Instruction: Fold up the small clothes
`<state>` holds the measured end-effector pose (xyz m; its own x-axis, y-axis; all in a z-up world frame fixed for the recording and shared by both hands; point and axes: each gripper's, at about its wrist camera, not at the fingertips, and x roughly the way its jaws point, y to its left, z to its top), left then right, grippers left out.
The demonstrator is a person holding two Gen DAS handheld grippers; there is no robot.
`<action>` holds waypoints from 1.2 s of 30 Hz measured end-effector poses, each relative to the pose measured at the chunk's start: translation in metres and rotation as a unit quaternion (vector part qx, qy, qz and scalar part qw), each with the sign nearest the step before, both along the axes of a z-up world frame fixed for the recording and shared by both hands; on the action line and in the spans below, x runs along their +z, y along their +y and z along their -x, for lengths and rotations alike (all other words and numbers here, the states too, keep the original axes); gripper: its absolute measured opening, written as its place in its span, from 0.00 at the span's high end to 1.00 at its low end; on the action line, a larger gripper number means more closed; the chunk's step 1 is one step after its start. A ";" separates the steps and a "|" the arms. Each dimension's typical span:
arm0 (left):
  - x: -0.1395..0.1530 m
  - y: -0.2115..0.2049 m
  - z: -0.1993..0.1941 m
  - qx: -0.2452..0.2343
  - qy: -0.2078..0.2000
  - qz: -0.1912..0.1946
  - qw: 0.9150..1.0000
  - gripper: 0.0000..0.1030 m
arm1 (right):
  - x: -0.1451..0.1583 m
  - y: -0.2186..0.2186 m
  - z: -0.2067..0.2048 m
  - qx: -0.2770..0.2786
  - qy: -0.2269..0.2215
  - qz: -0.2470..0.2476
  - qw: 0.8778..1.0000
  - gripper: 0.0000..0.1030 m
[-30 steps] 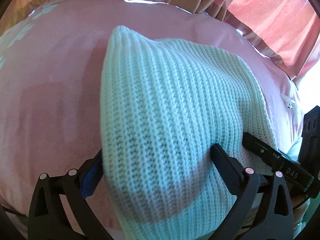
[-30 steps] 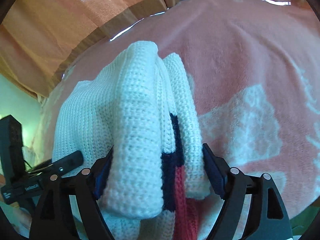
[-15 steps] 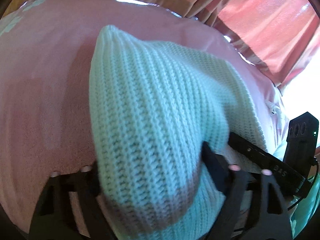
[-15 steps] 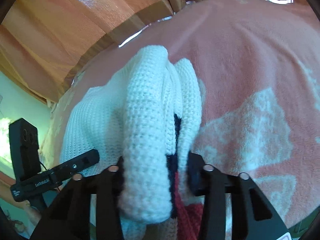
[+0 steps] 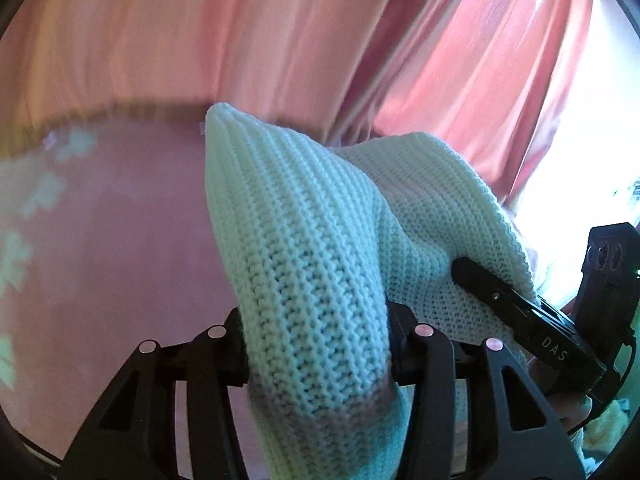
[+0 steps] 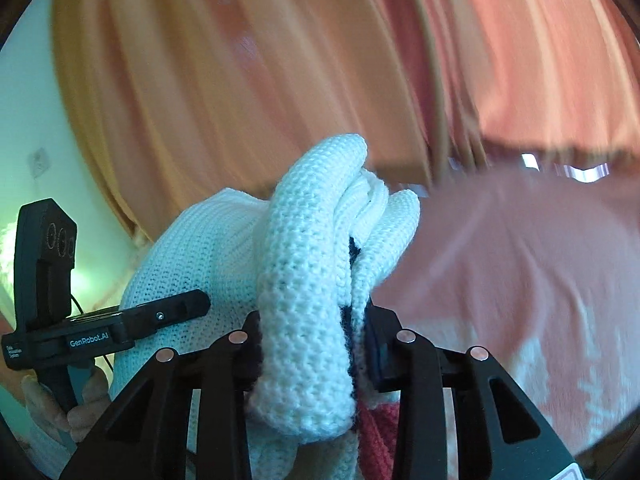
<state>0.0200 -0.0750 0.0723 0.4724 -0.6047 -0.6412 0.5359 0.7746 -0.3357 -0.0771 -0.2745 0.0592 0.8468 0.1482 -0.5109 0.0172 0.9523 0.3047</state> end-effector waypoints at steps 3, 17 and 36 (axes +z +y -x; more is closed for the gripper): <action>0.031 0.031 -0.007 0.013 -0.042 0.011 0.999 0.54 | 0.023 0.028 -0.012 0.013 -0.046 0.004 0.999 0.68; -0.111 0.111 -0.130 0.161 0.056 -0.119 0.978 0.50 | -0.129 0.087 -0.158 0.091 0.095 0.017 0.991 0.59; -0.126 0.096 -0.076 0.146 -0.003 -0.216 0.966 0.36 | -0.126 0.123 -0.104 0.151 0.110 0.069 0.980 1.00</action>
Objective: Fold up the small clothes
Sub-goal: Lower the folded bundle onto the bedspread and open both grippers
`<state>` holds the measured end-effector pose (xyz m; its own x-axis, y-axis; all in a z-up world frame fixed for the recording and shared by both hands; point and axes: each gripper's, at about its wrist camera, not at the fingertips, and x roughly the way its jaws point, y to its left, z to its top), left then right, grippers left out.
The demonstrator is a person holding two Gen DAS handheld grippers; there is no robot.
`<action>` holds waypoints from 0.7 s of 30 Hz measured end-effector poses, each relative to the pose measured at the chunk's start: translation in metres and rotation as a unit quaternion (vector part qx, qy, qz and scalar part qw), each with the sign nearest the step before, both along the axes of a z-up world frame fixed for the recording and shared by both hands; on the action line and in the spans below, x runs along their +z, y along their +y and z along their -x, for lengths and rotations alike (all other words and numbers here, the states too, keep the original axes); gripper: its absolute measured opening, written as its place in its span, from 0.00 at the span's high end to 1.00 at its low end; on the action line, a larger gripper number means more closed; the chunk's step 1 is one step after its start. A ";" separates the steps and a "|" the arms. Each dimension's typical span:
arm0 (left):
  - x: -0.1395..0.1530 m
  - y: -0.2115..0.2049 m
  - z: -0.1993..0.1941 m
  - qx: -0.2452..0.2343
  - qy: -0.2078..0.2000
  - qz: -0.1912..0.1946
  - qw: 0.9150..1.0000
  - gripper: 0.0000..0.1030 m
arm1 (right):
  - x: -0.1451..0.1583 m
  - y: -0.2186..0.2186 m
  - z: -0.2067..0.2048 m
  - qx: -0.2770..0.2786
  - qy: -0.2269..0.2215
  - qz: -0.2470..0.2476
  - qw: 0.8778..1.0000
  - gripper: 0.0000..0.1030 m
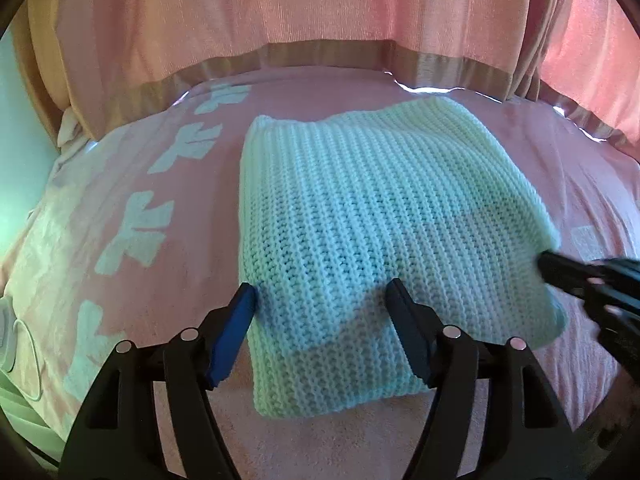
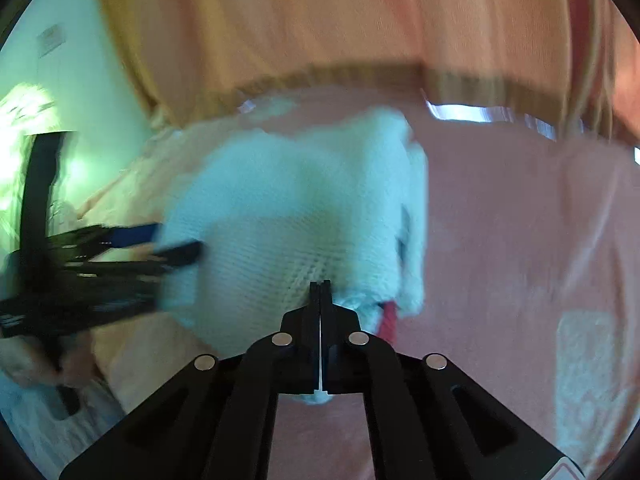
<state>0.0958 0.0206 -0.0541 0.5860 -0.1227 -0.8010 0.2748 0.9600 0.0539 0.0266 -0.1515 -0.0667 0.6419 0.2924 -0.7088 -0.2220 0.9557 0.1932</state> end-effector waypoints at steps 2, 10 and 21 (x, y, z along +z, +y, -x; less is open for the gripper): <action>0.001 0.003 0.000 0.008 0.004 0.008 1.000 0.36 | 0.007 0.013 0.008 0.021 -0.011 0.013 1.000 1.00; 0.004 -0.005 0.013 0.019 -0.015 0.005 1.000 0.36 | -0.004 0.008 0.008 -0.021 0.014 0.027 0.999 1.00; -0.005 -0.009 0.053 0.042 -0.054 0.011 0.998 0.32 | -0.009 -0.013 0.049 -0.148 -0.016 0.080 0.986 0.77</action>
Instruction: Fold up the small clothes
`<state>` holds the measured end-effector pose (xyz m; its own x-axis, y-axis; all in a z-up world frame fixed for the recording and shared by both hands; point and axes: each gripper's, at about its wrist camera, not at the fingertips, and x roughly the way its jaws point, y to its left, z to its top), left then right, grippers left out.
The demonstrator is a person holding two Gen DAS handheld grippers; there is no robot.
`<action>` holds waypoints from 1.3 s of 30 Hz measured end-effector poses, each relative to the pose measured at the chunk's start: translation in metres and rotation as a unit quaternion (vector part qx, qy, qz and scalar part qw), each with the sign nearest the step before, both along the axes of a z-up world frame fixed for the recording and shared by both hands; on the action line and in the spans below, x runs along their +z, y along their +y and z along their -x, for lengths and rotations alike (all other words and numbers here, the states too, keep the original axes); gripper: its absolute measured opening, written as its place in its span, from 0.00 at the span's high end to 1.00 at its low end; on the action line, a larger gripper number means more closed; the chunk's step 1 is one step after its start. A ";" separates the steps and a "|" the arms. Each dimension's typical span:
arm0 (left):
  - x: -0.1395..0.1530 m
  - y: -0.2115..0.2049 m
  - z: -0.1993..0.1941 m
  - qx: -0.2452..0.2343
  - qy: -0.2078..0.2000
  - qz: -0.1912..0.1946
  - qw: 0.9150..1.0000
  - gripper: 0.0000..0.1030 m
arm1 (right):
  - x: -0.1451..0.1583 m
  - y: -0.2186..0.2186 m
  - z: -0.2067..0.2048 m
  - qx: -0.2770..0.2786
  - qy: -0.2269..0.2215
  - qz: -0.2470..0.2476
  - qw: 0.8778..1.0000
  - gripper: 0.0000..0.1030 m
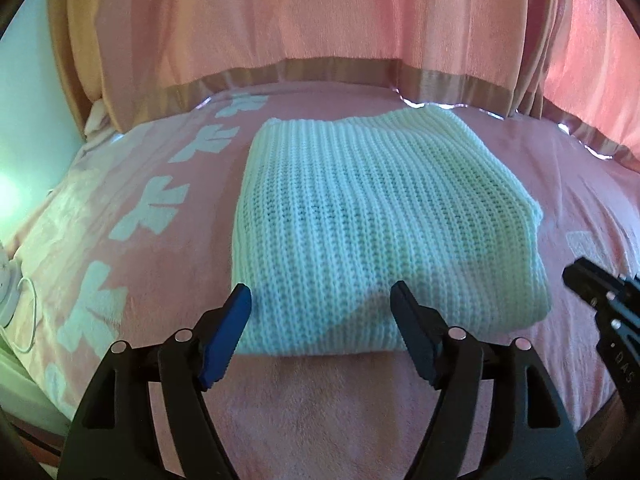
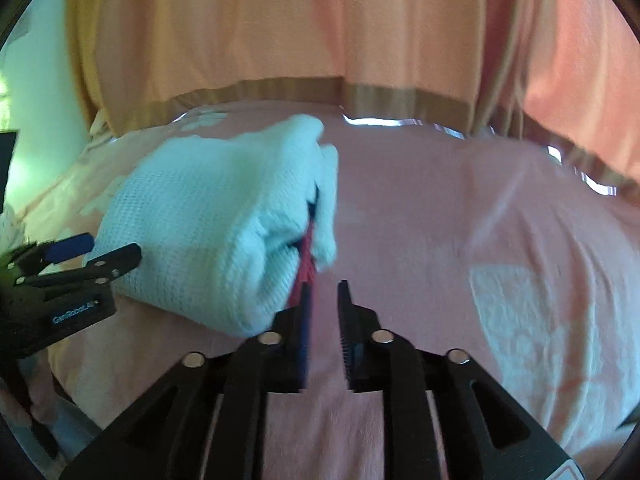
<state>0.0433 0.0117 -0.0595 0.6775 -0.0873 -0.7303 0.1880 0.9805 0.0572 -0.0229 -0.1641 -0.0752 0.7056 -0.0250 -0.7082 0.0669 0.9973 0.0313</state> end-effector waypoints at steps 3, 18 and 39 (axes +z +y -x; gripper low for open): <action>-0.001 0.001 0.009 0.011 -0.020 0.000 1.000 0.30 | -0.003 -0.005 0.006 -0.016 -0.005 0.000 1.000 0.66; -0.012 -0.010 0.041 0.021 -0.086 -0.038 0.995 0.29 | -0.015 0.007 0.023 -0.019 0.001 0.018 1.000 0.60; -0.010 -0.012 0.046 0.027 -0.086 -0.007 0.996 0.29 | -0.019 0.022 0.026 -0.013 -0.005 0.031 0.999 0.56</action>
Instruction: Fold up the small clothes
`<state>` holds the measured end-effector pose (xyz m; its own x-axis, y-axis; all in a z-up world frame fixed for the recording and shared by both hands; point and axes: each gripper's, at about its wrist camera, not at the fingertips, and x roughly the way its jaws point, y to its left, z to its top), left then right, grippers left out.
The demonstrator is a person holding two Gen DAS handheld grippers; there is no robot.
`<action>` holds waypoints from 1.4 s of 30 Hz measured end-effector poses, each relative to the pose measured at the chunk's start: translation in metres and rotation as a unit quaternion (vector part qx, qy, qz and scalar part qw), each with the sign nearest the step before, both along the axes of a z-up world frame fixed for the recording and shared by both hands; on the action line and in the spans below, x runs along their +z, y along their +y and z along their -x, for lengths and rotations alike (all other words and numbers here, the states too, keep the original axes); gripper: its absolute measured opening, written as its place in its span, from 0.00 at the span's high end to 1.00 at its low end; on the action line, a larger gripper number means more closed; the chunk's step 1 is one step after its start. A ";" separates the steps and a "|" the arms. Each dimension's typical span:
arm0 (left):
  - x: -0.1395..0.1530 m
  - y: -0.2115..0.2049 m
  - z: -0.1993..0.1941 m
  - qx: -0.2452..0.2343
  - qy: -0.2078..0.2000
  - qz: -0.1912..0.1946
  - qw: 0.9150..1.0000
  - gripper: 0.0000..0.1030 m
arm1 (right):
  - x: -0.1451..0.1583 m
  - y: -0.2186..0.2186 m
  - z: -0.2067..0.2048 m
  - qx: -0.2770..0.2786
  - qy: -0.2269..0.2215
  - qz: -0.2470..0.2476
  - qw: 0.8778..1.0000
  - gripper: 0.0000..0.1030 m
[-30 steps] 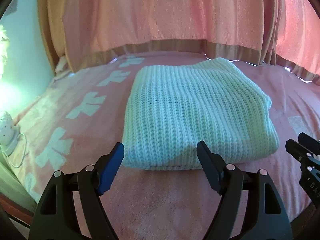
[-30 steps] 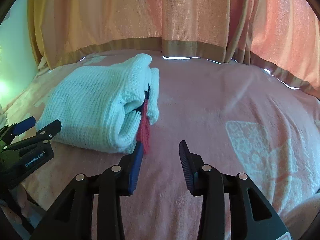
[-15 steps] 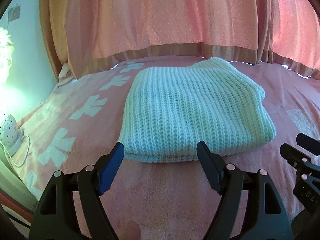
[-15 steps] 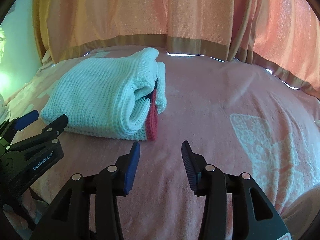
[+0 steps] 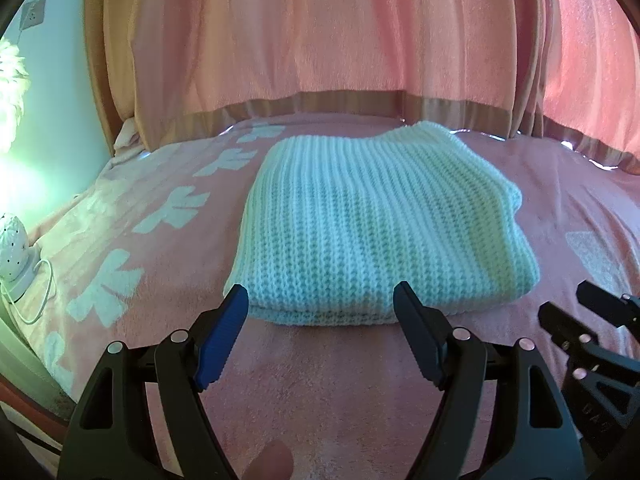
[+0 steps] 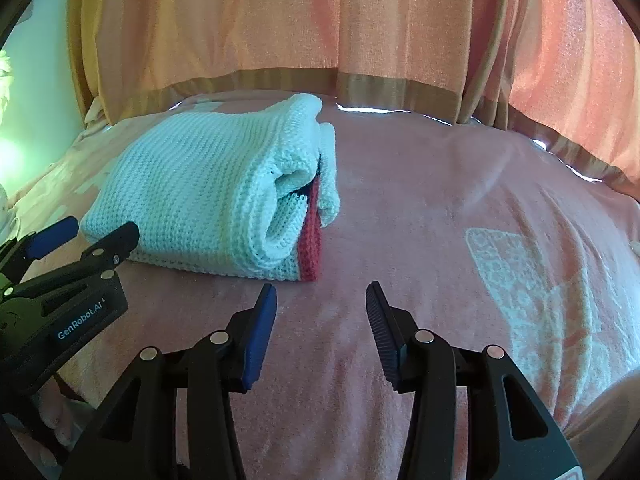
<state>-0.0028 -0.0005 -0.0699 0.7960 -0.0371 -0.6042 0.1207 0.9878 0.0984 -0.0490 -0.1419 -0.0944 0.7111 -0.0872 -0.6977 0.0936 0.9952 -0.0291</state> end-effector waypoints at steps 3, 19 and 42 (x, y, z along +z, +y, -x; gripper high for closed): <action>0.001 0.000 0.001 0.000 0.000 0.002 1.000 0.29 | -0.001 0.001 0.000 0.001 0.000 0.001 1.000 0.55; -0.001 0.001 -0.002 0.011 0.014 -0.005 1.000 0.23 | -0.001 0.002 -0.001 -0.002 0.000 0.002 1.000 0.54; -0.015 0.006 -0.005 0.017 0.050 -0.005 0.999 0.07 | -0.002 0.005 -0.001 0.000 0.000 0.000 1.000 0.53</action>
